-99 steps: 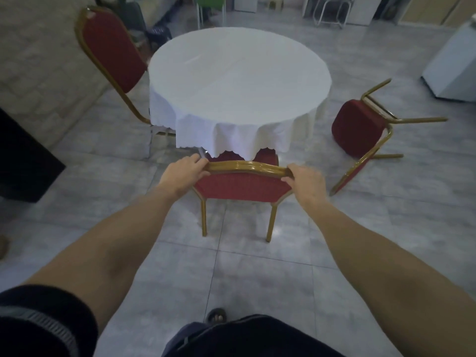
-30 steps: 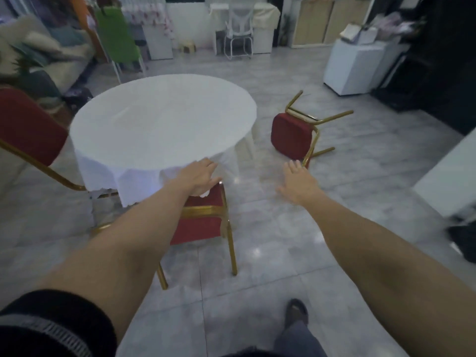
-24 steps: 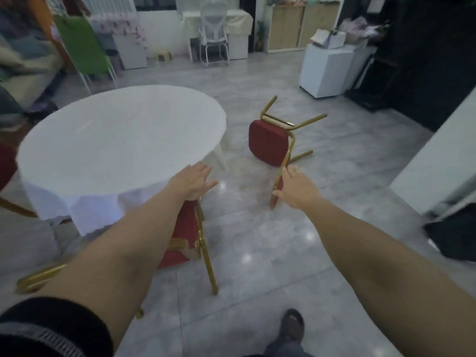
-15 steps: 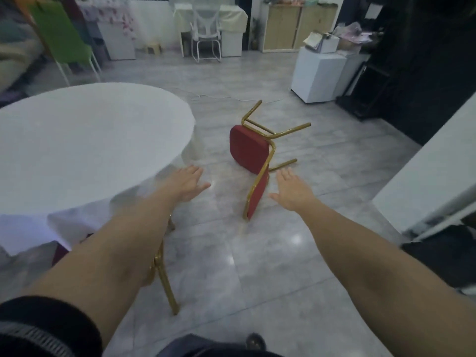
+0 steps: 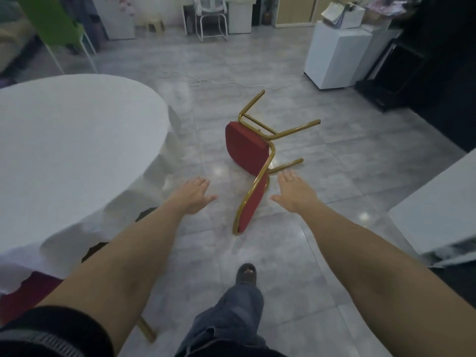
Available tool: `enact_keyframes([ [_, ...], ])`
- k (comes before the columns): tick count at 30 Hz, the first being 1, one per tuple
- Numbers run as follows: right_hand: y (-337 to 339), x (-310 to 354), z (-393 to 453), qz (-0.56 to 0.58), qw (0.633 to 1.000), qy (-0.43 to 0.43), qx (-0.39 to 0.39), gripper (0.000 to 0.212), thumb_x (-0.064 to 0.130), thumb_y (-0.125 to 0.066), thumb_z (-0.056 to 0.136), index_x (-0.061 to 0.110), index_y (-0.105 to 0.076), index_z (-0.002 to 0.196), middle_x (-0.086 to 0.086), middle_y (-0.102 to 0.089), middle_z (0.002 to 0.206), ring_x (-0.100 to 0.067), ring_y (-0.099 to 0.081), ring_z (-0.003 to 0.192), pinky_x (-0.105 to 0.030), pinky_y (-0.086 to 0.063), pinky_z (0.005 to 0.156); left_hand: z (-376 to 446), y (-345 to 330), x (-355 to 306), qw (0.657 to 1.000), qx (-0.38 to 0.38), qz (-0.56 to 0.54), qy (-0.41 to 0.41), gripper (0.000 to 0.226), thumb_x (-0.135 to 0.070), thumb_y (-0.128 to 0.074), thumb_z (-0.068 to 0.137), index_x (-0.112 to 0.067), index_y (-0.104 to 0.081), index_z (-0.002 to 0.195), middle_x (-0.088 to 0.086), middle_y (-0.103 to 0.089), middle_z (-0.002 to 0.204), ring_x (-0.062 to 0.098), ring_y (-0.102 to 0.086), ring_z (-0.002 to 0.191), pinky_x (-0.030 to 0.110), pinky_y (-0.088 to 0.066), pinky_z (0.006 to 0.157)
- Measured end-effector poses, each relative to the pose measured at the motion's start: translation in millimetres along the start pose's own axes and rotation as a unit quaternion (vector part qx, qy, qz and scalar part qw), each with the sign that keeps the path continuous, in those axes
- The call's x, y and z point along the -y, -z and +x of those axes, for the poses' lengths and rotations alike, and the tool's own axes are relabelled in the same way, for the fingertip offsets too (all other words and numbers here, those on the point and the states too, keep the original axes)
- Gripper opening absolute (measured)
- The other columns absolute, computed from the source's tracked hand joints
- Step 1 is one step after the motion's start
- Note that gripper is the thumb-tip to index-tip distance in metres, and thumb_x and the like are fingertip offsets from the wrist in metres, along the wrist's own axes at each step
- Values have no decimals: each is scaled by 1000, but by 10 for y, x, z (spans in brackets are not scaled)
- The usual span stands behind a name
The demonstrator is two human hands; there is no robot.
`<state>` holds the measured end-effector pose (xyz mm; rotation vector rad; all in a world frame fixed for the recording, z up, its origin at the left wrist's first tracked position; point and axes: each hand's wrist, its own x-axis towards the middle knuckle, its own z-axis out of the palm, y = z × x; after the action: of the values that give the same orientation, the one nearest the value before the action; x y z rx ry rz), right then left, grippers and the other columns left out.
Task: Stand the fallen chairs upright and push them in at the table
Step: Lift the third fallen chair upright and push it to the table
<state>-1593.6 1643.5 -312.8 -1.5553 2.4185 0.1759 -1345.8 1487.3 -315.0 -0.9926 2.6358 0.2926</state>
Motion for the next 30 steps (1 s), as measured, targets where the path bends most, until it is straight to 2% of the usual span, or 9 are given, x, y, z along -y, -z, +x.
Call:
enact_keyframes([
  [6, 164, -495, 1031, -14, 999, 19, 42, 79, 47, -41, 98, 4, -5, 153, -15, -5, 162, -28, -2, 150, -41, -11, 121, 1156, 186, -192, 998, 50, -24, 18, 71, -54, -26, 99, -8, -17, 152, 10, -15, 161, 23, -12, 149, 38, -12, 120],
  [11, 209, -791, 1799, -34, 994, 65, 79, 78, 46, -40, 99, 3, -4, 153, -15, -5, 162, -28, -1, 150, -40, -9, 122, 1760, 220, -273, 996, 70, -43, 45, 71, -55, -26, 98, -10, -16, 153, 9, -17, 160, 23, -15, 148, 39, -15, 120],
  [15, 174, -953, 2466, -84, 983, 127, 103, 77, 46, -39, 99, 4, -4, 154, -13, -5, 162, -28, -2, 150, -42, -13, 121, 2080, 108, -264, 988, 71, -95, 98, 66, -49, -31, 100, -7, -23, 150, 11, -23, 158, 25, -21, 146, 39, -18, 119],
  [19, 78, -1028, 3112, -117, 958, 217, 147, 73, 44, -37, 101, 4, -5, 154, -11, -6, 162, -28, -2, 150, -40, -11, 122, 2261, -122, -314, 975, 74, -120, 171, 63, -47, -30, 101, -8, -21, 151, 11, -21, 159, 25, -18, 147, 38, -16, 118],
  [25, -388, -1132, 3905, -153, 915, 331, 171, 65, 36, -33, 104, 3, -7, 153, -12, -7, 162, -28, -2, 150, -38, -11, 120, 2540, -623, -392, 954, 63, -134, 262, 61, -41, -35, 101, -8, -22, 150, 12, -20, 159, 27, -19, 146, 38, -19, 117],
  [30, -1192, -1321, 4375, -163, 897, 375, 168, 65, 36, -35, 103, 3, -7, 152, -13, -8, 162, -29, -4, 150, -39, -11, 121, 3083, -1334, -607, 938, 92, -160, 295, 63, -40, -37, 101, -10, -16, 152, 10, -15, 160, 24, -15, 148, 34, -13, 118],
])
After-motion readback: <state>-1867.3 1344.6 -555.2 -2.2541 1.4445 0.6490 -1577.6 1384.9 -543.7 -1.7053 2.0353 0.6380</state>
